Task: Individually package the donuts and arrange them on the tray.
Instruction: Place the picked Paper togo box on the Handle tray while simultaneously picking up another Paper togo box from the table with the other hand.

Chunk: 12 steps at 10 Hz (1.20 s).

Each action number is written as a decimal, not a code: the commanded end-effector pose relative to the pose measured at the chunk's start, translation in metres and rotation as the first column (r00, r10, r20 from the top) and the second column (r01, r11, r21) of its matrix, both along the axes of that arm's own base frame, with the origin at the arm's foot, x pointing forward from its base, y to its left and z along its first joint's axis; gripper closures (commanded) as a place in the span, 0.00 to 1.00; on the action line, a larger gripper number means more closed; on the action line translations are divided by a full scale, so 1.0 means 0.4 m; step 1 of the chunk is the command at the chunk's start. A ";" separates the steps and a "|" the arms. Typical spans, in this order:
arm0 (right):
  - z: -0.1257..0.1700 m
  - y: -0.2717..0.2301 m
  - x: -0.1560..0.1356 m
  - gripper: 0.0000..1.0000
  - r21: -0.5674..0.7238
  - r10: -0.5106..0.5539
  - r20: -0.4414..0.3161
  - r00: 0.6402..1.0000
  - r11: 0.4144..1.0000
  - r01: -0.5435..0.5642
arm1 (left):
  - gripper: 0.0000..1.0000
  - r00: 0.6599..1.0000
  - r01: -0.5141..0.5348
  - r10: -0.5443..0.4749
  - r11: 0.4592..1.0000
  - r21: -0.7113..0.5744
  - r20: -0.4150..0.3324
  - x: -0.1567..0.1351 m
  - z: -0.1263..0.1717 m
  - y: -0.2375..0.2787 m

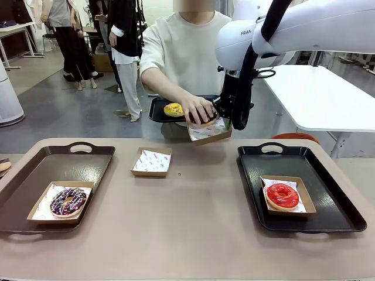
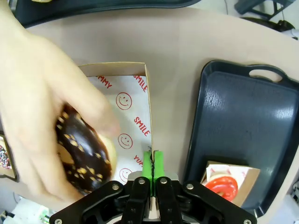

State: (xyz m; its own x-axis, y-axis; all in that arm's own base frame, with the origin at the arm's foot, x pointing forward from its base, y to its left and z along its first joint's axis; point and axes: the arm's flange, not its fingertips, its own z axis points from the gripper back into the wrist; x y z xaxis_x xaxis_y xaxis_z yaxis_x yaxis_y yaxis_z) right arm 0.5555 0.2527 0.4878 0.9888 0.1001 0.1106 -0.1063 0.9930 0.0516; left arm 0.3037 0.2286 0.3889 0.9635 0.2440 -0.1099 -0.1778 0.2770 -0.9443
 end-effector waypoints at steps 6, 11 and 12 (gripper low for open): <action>0.001 -0.003 -0.009 1.00 -0.001 0.000 0.001 1.000 1.000 0.000 | 0.00 1.000 -0.014 0.014 1.000 -0.010 0.012 -0.009 0.005 -0.007; 0.001 -0.003 -0.009 1.00 -0.001 0.000 0.001 1.000 1.000 0.000 | 0.00 1.000 0.000 0.000 1.000 0.000 0.000 0.000 0.000 0.000; 0.000 0.000 0.000 0.99 0.000 0.000 0.000 1.000 1.000 0.000 | 0.00 1.000 0.023 -0.023 0.999 0.039 0.008 0.029 0.014 -0.016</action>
State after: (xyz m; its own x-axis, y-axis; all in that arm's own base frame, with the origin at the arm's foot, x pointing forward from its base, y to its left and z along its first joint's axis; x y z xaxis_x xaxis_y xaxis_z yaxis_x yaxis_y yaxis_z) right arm 0.5555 0.2527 0.4877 0.9888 0.1001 0.1104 -0.1063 0.9930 0.0515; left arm 0.3075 0.2260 0.3901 0.9661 0.2348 -0.1073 -0.1744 0.2870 -0.9419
